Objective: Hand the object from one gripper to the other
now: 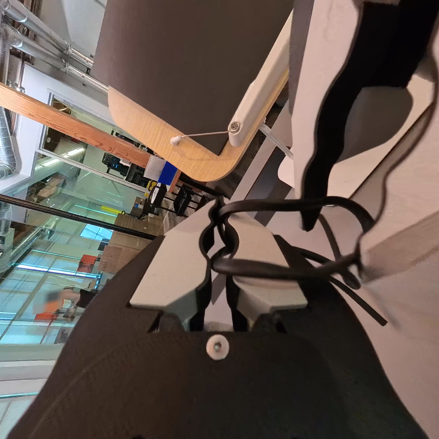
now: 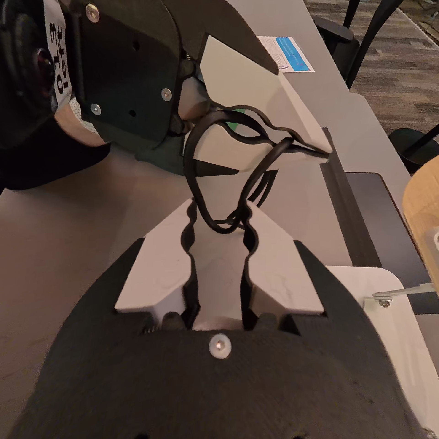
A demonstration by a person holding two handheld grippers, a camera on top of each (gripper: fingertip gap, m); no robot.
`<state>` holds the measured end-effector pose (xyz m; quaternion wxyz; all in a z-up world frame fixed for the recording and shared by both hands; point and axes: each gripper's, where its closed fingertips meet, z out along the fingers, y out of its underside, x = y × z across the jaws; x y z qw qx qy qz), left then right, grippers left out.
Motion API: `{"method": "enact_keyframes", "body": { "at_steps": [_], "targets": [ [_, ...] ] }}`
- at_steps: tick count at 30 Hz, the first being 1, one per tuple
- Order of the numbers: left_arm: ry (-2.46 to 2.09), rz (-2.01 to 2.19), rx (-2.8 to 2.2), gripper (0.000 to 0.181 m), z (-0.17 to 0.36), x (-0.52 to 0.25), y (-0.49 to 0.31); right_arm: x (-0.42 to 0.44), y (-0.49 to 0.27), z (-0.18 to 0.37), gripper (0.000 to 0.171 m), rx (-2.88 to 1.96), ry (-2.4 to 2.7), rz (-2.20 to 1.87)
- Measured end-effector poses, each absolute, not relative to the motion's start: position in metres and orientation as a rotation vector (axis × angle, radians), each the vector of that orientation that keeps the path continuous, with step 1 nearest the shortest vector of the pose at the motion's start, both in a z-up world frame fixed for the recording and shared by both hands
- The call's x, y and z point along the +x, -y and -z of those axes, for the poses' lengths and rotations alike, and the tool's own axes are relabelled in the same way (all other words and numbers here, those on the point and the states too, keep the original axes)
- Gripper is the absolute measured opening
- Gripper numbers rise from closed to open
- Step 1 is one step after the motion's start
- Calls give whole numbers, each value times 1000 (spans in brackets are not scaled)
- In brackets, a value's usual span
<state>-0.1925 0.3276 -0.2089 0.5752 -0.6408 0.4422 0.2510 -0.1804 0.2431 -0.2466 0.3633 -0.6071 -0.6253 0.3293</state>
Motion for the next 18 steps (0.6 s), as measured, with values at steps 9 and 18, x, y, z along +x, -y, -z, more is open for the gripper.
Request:
{"method": "enact_keyframes", "body": {
  "at_steps": [9, 18],
  "targets": [
    [-1078, -512, -1519, 0, 209, -190, -321, -168, -258, 232, 2, -1543, 1539, -812],
    [-1081, -383, -1527, 0, 210, -185, -318, -164, -240, 207, 2, -1462, 1506, -1052]
  ]
}}
